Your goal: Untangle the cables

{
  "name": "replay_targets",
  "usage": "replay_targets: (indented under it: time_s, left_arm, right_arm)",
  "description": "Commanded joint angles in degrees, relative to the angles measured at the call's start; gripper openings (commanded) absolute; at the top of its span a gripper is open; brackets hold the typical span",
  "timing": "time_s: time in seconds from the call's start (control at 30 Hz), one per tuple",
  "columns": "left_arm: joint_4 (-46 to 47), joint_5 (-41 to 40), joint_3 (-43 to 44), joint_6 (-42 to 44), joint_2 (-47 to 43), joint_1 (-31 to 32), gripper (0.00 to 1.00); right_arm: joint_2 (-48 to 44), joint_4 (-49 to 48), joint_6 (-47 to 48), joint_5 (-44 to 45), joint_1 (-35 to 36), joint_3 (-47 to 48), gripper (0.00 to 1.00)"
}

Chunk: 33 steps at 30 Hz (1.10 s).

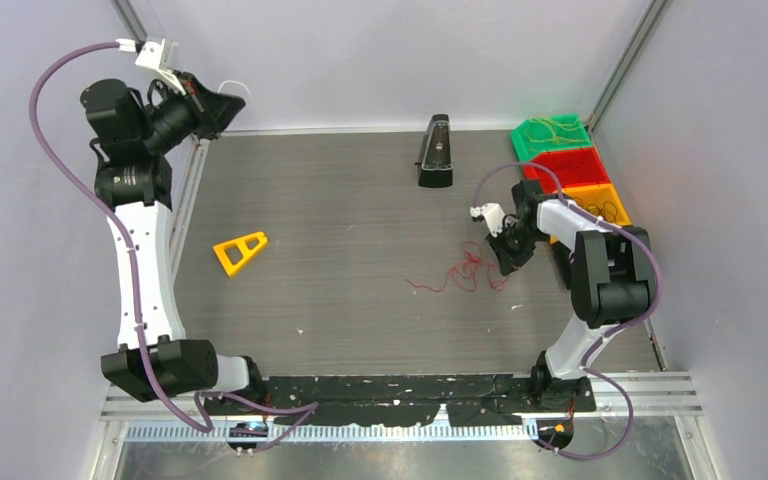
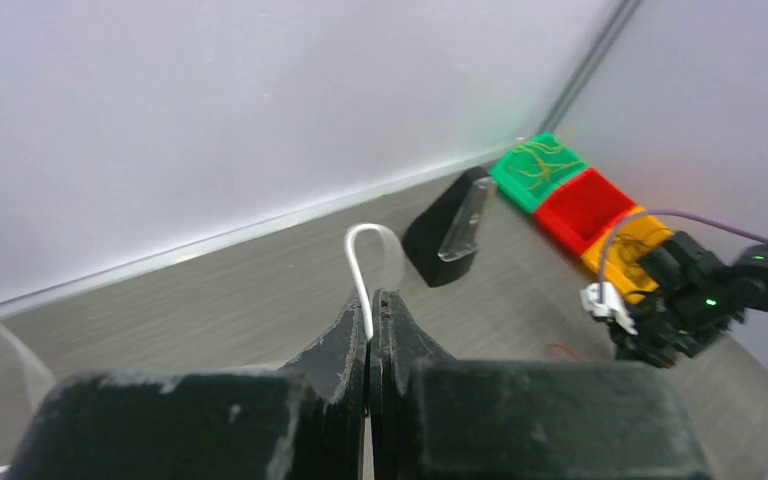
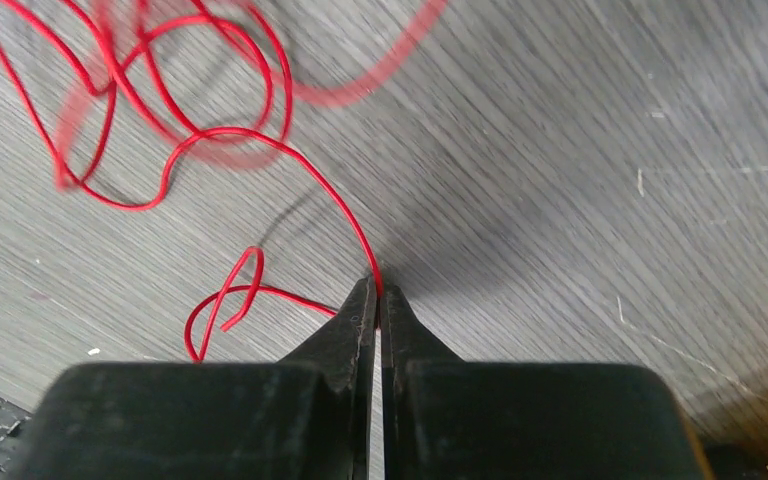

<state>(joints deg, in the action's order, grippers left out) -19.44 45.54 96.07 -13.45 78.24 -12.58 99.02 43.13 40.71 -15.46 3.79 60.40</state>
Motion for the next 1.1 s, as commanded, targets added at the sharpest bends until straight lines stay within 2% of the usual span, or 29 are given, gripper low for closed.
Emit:
replay_targets:
  time_s: [0.0, 0.23, 0.37, 0.6, 0.73, 0.8, 0.93, 1.0, 1.07]
  left_arm:
    - [3.4, 6.1, -1.4, -8.4, -0.6, 0.6, 0.0]
    - [5.8, 8.0, -5.4, -11.1, -4.4, 3.7, 0.0]
    - [5.7, 8.1, -14.7, -8.5, -8.4, 6.8, 0.0]
    - [0.9, 2.9, -35.6, 4.6, -11.4, 17.7, 0.0]
    - [-3.0, -0.2, -41.5, 18.9, -9.8, 22.3, 0.01]
    - [-2.2, 1.0, -42.6, 21.0, -8.8, 22.5, 0.18]
    - [0.3, 3.8, -41.0, 21.4, -7.0, 24.2, 0.23]
    - [0.5, 4.2, -38.9, 21.3, -5.9, 25.3, 0.33]
    - [0.8, 4.6, -37.4, 20.9, -5.1, 26.2, 0.47]
  right_arm:
    - [-3.0, 3.0, 1.8, -0.8, -1.2, 2.3, 0.06]
    - [-15.4, 6.8, -1.7, -18.6, -1.8, 8.3, 0.06]
    - [-22.6, 8.2, -4.0, -24.3, -2.2, 11.8, 0.05]
    - [-27.6, 7.5, -10.9, -30.1, -2.2, 20.2, 0.06]
    - [-28.9, 4.0, -18.1, -32.7, -2.1, 24.5, 0.05]
    - [-29.7, 1.5, -21.1, -33.6, -1.8, 25.9, 0.05]
    - [-30.8, -2.2, -25.0, -34.3, -0.9, 27.2, 0.06]
    - [-31.0, -2.6, -25.4, -34.2, -0.6, 27.7, 0.06]
    - [-31.1, -2.3, -25.1, -33.8, -0.7, 27.9, 0.06]
